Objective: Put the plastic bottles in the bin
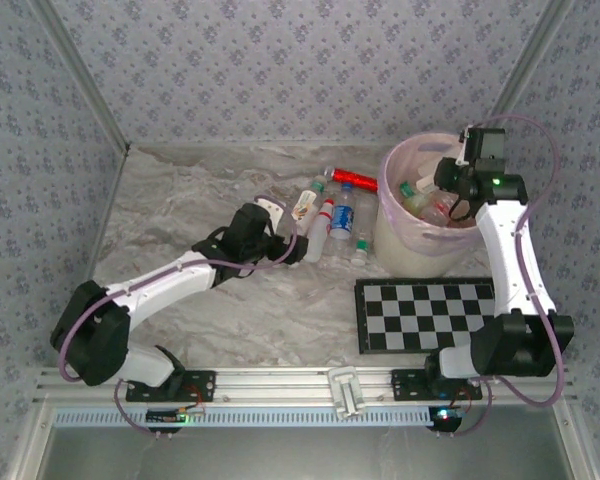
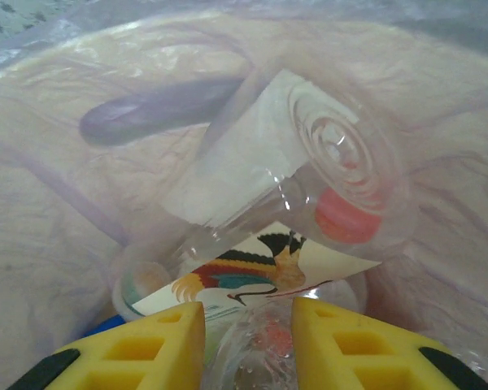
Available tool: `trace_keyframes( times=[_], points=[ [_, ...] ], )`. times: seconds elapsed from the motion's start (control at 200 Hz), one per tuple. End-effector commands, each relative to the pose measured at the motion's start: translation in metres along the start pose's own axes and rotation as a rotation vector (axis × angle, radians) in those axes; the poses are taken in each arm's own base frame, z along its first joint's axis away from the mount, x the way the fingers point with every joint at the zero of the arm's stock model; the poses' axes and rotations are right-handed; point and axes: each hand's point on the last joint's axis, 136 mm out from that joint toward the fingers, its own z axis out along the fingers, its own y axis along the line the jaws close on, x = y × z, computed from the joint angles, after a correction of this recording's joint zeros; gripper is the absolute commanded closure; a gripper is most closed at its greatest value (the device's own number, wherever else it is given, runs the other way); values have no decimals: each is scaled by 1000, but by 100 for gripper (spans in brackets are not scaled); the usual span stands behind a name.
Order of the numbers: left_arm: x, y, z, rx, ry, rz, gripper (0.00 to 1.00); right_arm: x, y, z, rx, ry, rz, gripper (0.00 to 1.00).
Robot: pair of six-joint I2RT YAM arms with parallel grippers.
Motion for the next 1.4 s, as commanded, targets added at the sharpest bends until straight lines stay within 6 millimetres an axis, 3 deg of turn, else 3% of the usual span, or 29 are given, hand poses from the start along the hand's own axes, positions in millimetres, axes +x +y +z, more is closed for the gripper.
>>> trace_keyframes(
  times=[0.0,0.27,0.35,0.465,0.57,0.715,0.885,1.074,1.239,1.394],
  points=[
    [-12,7,0,-36,-10,-22,1,58,27,19,-143,206,54,65],
    [-10,26,-4,-90,-3,-64,1,78,66,17,-319,274,71,65],
    [-9,33,-3,-103,-2,-78,1,73,74,12,-349,268,67,63],
    [-12,41,3,-112,0,-78,2,53,62,-1,-275,204,31,58],
    [-20,49,11,-121,0,-46,2,29,52,-28,-228,125,31,40],
    [-37,58,29,-98,8,31,2,11,37,-68,-184,44,27,0],
    [-51,67,59,-33,67,59,1,8,27,-105,-178,-40,51,0],
    [-47,71,88,-17,168,121,1,29,27,-133,-214,-39,58,0],
    [-35,76,112,-13,264,159,1,48,27,-148,-254,-69,78,0],
    [-29,83,130,-24,304,172,2,50,25,-152,-257,-82,91,0]
  ],
)
